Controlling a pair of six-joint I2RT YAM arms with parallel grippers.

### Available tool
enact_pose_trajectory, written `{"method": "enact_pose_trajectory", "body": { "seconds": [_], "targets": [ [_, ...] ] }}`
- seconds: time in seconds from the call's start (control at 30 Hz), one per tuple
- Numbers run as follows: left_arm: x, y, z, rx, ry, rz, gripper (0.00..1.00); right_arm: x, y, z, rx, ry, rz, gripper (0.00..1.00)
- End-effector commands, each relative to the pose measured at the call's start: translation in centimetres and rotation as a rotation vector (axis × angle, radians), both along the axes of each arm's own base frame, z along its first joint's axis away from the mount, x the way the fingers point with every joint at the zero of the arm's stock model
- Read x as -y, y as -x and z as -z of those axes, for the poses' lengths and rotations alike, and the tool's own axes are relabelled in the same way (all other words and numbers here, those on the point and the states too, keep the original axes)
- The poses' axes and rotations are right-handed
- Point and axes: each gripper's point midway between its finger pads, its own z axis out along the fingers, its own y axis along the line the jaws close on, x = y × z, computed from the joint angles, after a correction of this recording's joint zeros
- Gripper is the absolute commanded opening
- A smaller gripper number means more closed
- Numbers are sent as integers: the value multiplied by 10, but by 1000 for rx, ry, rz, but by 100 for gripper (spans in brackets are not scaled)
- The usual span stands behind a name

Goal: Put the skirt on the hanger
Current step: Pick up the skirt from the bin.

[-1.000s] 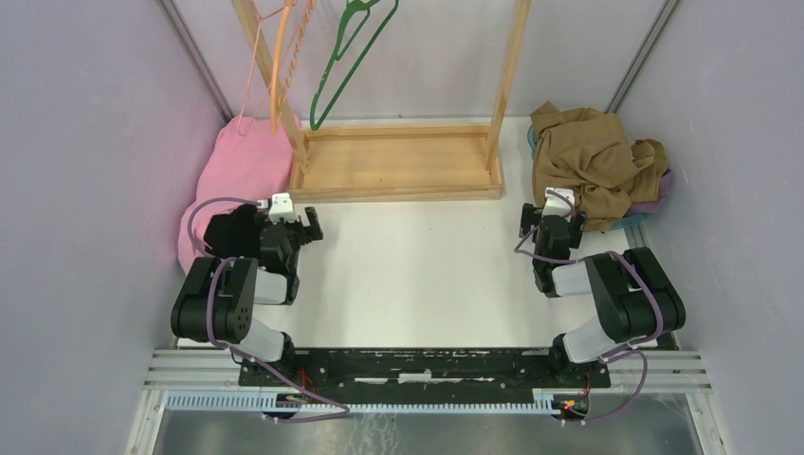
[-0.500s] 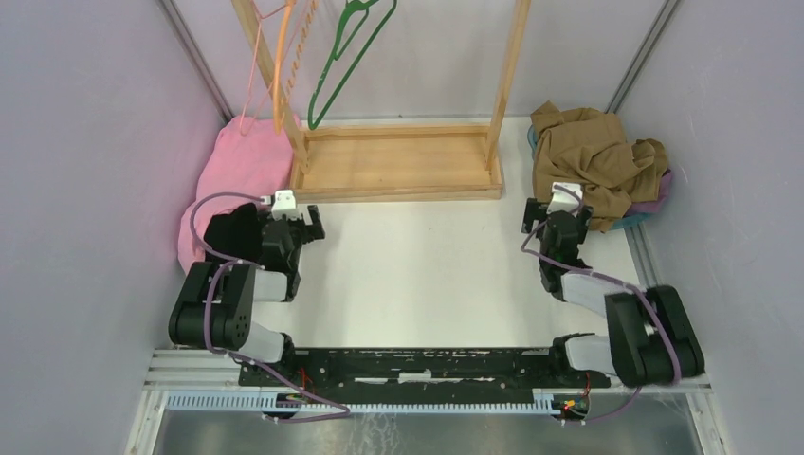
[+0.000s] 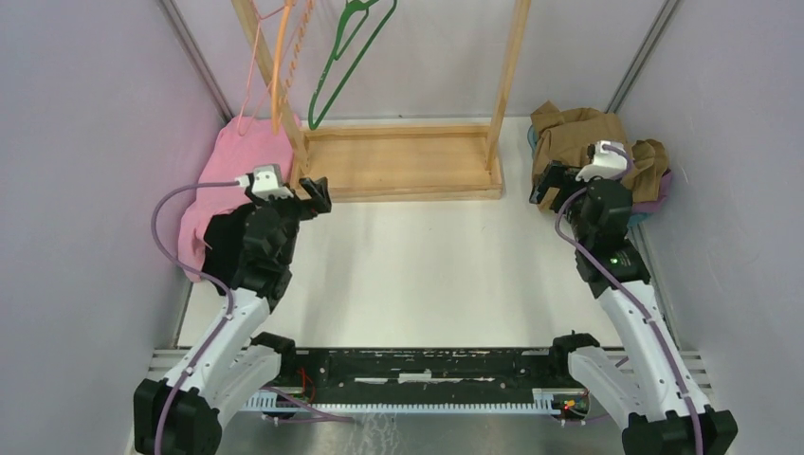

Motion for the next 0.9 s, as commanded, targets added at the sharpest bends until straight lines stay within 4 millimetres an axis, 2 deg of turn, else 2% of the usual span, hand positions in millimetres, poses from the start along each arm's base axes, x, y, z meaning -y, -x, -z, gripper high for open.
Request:
{"method": "enact_pose_trajectory", "body": {
  "seconds": [0.0,0.1,0.2,0.27,0.33,0.43,0.5,0.53,0.57,0.63,0.73,0.87],
  "targets": [
    [26,9,-44,-41,229,80,99,-44,31,-23,-33,-97,-250,100],
    [60,16,-71,-40,303,266,99,-20,42,-23,-46,-173,-75,100],
    [85,25,-81,-19,296,423,99,-5,46,-26,-76,-145,3,100],
    [93,21,-71,-83,329,444,99,9,43,-27,-131,-99,80,100],
    [109,18,-62,-144,394,512,99,29,35,-28,-168,-49,200,100],
    [142,18,-43,-230,489,681,99,60,20,-38,-200,18,387,99],
    [155,13,-24,-301,463,668,99,79,10,-43,-232,46,489,97],
    [159,10,-13,-326,401,604,99,88,5,-45,-245,46,524,96],
    [172,15,-3,-355,324,584,99,99,-1,-41,-279,45,564,94],
    [181,19,14,-408,230,544,99,119,-7,-39,-292,15,628,92],
    [181,21,41,-474,180,485,99,148,-9,-26,-294,-103,698,89],
    [184,29,53,-425,68,397,99,167,-22,7,-318,-297,706,87]
  ]
}}
